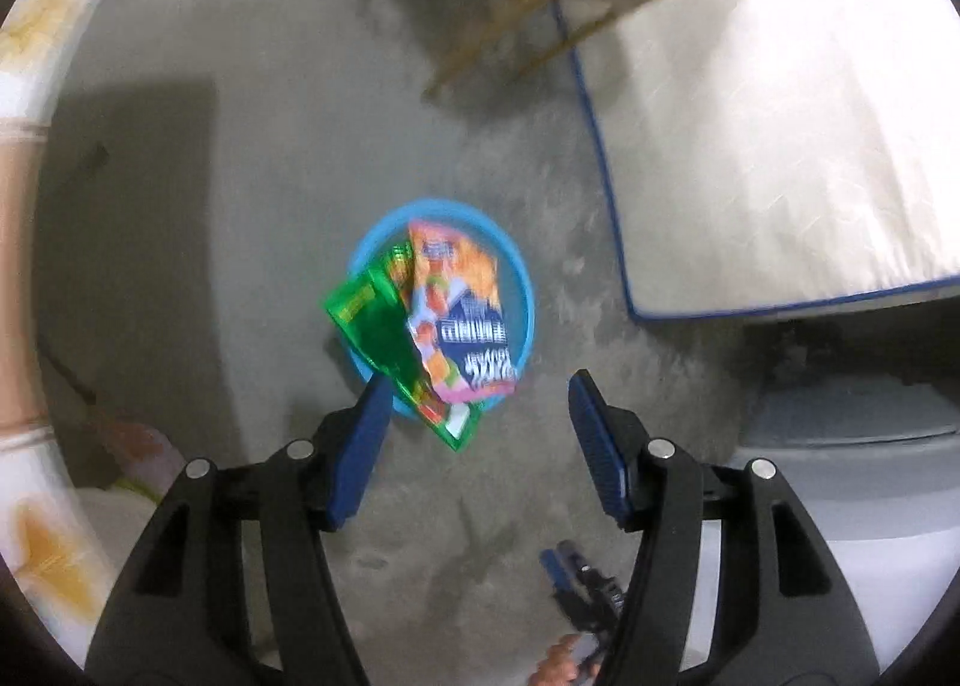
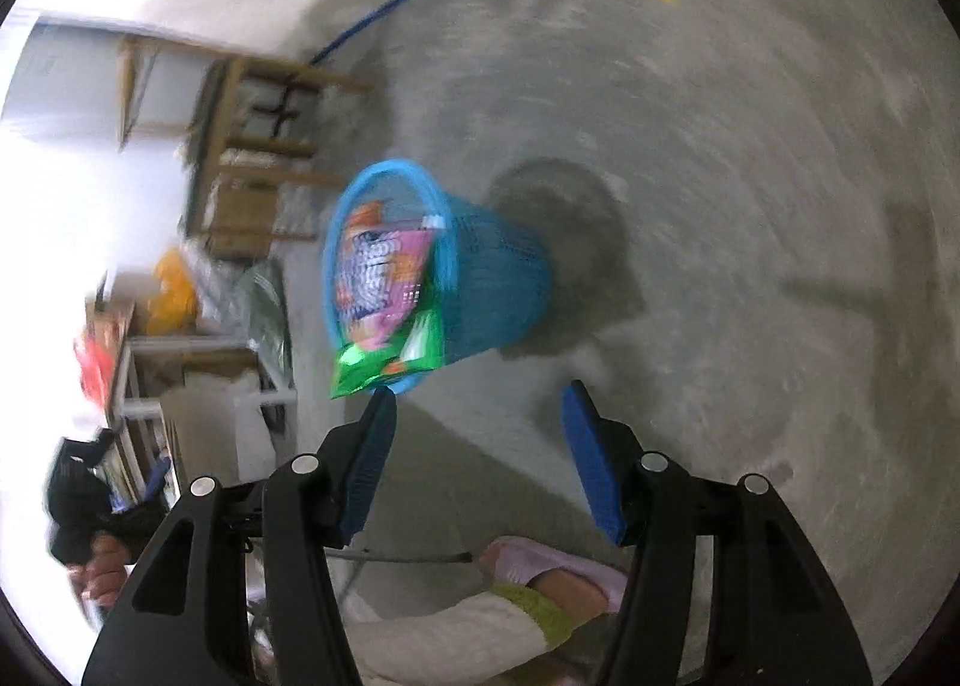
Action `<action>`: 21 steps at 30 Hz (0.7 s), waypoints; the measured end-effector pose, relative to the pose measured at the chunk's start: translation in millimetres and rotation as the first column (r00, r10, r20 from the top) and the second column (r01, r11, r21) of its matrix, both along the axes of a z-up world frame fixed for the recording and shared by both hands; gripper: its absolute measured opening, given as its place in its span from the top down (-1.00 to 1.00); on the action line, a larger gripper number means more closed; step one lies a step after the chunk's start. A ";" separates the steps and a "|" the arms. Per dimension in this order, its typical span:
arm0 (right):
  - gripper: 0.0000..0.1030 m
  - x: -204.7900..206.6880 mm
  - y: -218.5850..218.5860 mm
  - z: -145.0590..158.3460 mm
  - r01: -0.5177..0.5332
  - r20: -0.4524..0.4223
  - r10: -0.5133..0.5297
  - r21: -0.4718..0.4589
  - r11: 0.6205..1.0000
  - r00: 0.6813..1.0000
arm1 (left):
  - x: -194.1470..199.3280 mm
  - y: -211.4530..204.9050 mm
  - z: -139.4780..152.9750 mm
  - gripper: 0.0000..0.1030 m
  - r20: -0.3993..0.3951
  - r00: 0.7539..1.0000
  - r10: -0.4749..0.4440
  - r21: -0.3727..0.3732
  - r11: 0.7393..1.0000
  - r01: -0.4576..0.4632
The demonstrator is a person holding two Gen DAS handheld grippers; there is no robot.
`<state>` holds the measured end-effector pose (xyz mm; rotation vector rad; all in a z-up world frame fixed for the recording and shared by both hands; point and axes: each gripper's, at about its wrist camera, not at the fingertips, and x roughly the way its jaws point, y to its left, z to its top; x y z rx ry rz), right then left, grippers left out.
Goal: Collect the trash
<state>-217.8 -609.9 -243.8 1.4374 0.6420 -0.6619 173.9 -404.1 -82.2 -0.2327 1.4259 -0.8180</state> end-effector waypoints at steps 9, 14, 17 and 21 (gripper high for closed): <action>-0.42 89.7 64.5 151.6 -0.303 -0.034 0.319 -0.417 0.857 0.947 | -63.3 143.7 109.6 -0.61 0.421 0.907 -0.004 -0.005 1.000 0.007; -0.80 94.8 143.7 224.8 -0.397 -0.169 0.386 -0.646 0.651 0.907 | -105.0 232.7 128.9 -0.81 0.576 0.810 0.112 -0.012 0.992 -0.129; -0.87 95.3 199.3 254.1 -0.429 -0.277 0.349 -0.749 0.505 0.895 | -122.8 269.1 135.7 -0.83 0.619 0.774 0.131 0.015 0.984 -0.179; -0.87 98.7 261.8 273.1 -0.460 -0.351 0.323 -0.802 0.382 0.879 | -147.9 313.2 130.2 -0.83 0.645 0.747 0.162 0.098 0.951 -0.292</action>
